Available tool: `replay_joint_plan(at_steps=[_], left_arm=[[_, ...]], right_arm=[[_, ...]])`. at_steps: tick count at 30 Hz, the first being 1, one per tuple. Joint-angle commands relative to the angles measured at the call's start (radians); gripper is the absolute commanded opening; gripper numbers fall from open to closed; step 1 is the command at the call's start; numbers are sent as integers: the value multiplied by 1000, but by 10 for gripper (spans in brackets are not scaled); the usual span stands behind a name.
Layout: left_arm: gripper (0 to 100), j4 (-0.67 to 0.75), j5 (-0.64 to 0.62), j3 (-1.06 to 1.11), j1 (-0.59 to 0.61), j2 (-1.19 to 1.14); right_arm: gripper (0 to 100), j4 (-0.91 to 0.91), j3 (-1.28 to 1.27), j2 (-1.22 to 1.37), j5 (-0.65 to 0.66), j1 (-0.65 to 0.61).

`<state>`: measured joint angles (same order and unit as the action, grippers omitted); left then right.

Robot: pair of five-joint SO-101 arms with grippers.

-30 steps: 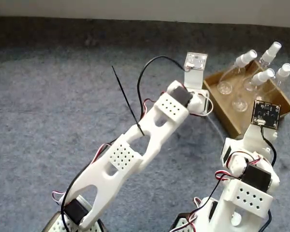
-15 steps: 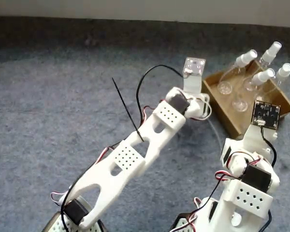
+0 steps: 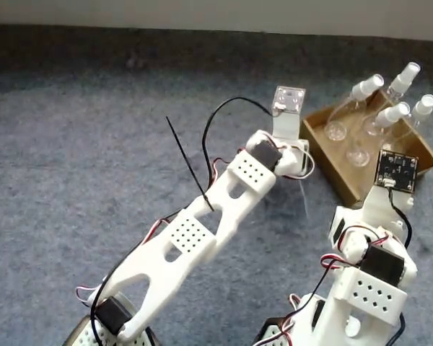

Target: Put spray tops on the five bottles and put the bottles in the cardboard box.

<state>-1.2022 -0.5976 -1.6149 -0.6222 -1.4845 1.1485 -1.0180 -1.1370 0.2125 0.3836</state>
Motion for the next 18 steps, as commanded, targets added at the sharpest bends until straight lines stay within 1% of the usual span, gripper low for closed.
replay_joint_plan(at_steps=[1, 5, 8, 11, 13, 18], left_arm=[[34, -78, -8, -48, 54, 31], [52, -172, -6, -50, 67, 64], [52, -279, -5, -50, 70, 133], [56, -399, 6, -48, 82, 214], [53, -451, 75, -48, 102, 260], [53, -545, 345, -47, 165, 349]], right_arm=[[109, -25, -7, -19, -5, 4], [109, -27, -50, -19, -2, 2], [109, -27, -50, -19, -5, 2], [109, -27, -53, -19, -6, -24], [109, -27, -56, -19, -8, -51], [109, -27, -56, -19, -8, -73]])
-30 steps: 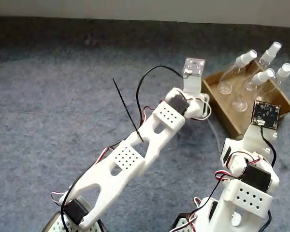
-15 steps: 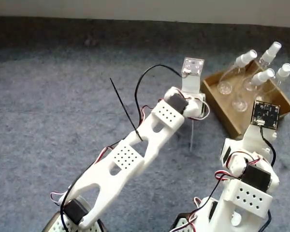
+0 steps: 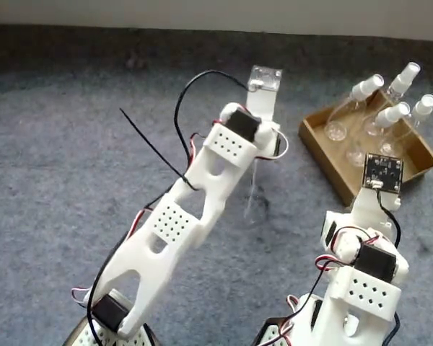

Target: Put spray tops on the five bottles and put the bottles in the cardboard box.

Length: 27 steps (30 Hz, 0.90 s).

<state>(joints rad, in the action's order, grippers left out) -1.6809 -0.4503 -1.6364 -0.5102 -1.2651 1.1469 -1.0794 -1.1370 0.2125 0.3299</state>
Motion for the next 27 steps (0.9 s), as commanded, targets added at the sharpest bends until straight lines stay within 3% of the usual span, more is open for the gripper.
replay_joint_plan(at_steps=[1, 13, 22, 27], left_arm=[[53, -69, 241, -22, 67, 140], [53, -80, 462, -19, 291, 157], [52, -81, 554, 15, 311, 237], [52, -81, 554, 257, 302, 444]], right_arm=[[109, -25, 5, -19, -8, -19], [109, -27, 5, -19, -8, -19], [109, -79, 4, -19, -8, -64], [109, -90, 2, -19, -8, -88]])
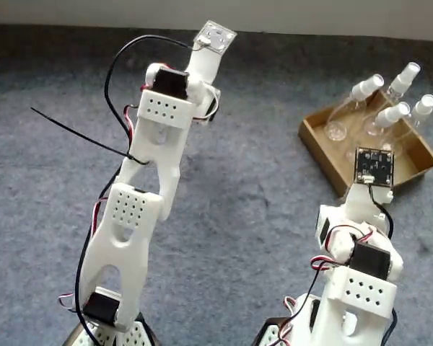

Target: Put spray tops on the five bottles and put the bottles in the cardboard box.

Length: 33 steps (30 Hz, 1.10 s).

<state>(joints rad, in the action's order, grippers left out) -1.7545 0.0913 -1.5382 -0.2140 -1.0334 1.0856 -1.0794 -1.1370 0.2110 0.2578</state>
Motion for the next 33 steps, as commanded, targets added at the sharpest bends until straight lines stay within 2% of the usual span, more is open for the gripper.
replay_joint_plan(at_steps=[1, 8, 14, 18, 23, 25, 30, 33], left_arm=[[52, -8, 12, 229, 5, 259], [53, 2, 17, 711, 2, 529], [53, 2, 127, 865, 1, 544], [53, 6, 152, 978, 8, 544], [53, 172, 157, 1147, 48, 544], [53, 244, 157, 1208, 70, 544], [53, 364, 158, 1307, 116, 544], [56, 400, 160, 1339, 142, 544]], right_arm=[[109, -30, 2, -19, -6, -16], [109, -35, 2, -19, -6, -35], [109, -30, 2, -19, -6, -77], [109, -35, 5, -19, -6, -110], [109, -48, 22, -19, -11, -305], [109, -97, 39, -13, -69, -380], [109, -239, 56, -15, -265, -464], [109, -291, 44, -15, -275, -496]])
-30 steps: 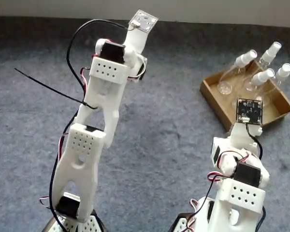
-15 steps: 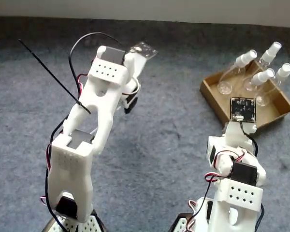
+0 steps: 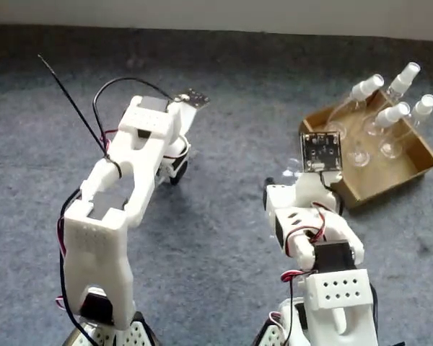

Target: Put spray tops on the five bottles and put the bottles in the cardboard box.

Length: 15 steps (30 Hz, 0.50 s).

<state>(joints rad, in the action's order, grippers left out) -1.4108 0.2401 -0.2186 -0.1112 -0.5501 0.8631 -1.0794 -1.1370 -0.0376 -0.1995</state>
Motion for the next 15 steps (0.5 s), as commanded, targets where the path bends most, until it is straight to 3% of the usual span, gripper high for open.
replay_joint_plan(at_steps=[1, 9, 15], left_arm=[[56, 57, 12, 22, 47, 61], [62, 26, 121, 15, 53, 62], [249, -20, 121, 15, 51, 70]], right_arm=[[109, -84, 25, -13, -26, -42], [109, -275, -105, -19, -25, -45], [109, -302, -159, -19, -25, -45]])
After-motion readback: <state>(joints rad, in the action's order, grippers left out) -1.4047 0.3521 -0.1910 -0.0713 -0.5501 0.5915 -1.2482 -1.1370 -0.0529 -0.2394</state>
